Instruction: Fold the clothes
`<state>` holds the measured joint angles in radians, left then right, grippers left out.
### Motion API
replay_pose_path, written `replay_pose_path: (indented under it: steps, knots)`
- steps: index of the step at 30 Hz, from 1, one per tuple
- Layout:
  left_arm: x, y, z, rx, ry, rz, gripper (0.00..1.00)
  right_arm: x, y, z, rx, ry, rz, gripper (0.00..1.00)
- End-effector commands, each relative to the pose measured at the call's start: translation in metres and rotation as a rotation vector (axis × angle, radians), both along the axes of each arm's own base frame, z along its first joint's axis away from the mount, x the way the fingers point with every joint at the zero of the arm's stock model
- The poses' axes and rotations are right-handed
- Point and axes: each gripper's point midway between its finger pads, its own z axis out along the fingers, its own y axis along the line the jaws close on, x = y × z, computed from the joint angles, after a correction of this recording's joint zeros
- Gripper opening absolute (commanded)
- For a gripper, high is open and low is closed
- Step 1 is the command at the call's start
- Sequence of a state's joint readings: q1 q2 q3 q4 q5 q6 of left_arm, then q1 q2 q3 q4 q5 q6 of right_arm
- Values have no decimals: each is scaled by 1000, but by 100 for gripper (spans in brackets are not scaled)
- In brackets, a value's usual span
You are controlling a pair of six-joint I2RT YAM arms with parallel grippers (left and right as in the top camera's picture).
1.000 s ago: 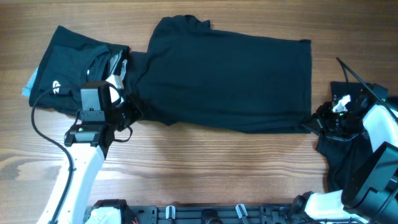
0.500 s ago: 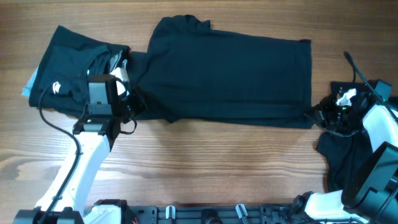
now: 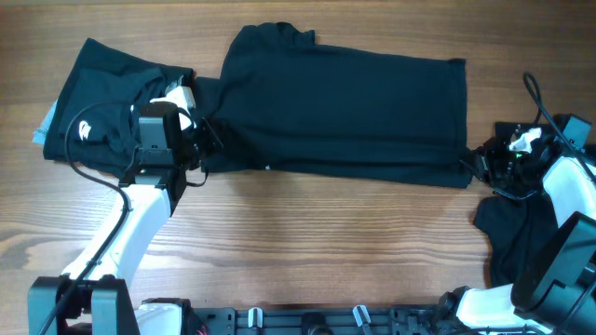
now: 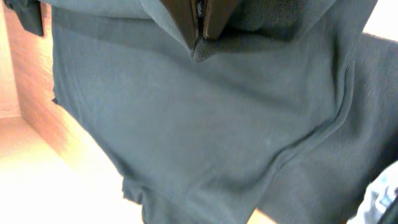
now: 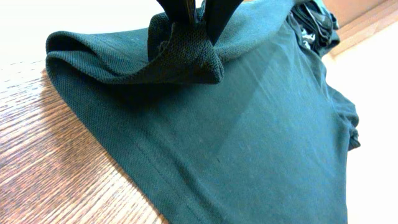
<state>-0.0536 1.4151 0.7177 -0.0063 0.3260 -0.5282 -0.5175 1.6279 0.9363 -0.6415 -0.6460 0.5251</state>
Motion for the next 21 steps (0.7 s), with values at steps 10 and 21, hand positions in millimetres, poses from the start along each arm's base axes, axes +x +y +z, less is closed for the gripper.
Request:
replay_pose_path:
  steps: [10, 21]
  knots:
    - [17, -2, 8, 0, -59, 7, 22, 14, -10, 0, -39, -33, -21, 45]
    - [-24, -6, -27, 28, 121, -132, 70, -26, -11, -20, -139, 116, 95, 57]
